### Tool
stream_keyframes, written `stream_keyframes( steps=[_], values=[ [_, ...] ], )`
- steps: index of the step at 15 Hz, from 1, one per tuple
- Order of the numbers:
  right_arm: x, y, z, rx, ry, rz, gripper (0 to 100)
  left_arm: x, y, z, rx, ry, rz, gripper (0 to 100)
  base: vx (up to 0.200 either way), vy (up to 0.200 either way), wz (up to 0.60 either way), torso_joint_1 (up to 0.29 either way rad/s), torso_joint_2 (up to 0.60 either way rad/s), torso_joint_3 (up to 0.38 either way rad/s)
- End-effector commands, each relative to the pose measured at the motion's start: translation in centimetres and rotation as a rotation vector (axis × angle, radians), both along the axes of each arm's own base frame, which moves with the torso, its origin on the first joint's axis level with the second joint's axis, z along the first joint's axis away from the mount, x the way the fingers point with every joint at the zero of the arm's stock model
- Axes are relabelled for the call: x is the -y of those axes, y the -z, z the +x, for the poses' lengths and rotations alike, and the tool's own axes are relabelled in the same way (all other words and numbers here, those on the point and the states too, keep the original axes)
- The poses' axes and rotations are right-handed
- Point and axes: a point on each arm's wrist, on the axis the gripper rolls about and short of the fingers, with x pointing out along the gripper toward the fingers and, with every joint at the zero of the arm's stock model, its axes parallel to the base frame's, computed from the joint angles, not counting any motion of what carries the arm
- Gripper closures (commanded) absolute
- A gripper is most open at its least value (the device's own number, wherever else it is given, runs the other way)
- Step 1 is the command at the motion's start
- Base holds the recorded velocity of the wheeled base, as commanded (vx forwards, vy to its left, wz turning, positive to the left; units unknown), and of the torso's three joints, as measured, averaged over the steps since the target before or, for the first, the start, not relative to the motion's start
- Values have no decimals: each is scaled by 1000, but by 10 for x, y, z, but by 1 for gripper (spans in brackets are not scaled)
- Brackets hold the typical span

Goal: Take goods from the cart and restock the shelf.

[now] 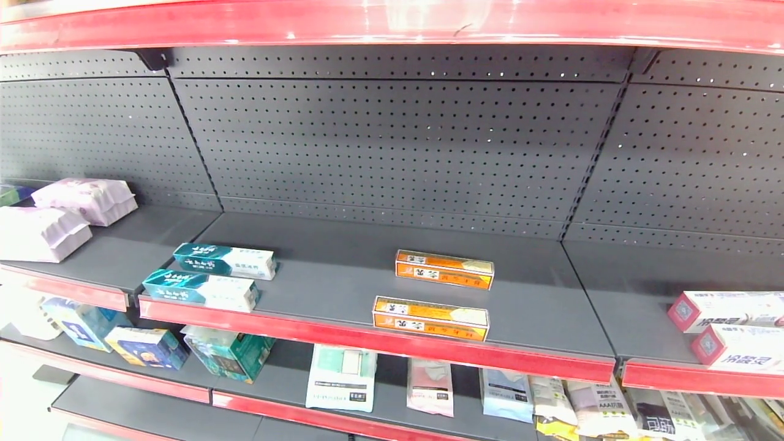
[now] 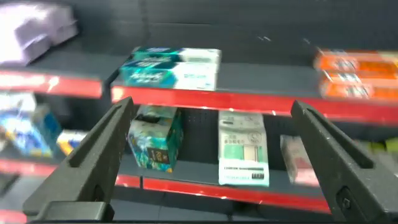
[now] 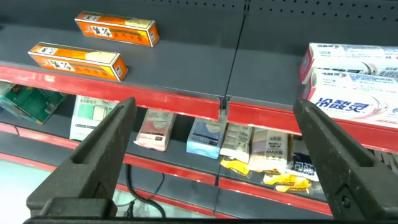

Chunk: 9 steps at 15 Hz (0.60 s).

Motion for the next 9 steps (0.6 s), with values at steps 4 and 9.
stream_keyframes(
  steps=[4, 9],
  values=[
    [0, -3, 0, 10, 0, -8, 0, 0, 0, -1, 11, 70, 5, 0, 0, 0, 0, 0, 0, 0],
    [0, -3, 0, 12, -3, -23, 0, -3, 4, 0, -28, 59, 37, 0, 0, 0, 0, 0, 0, 0]
  ],
)
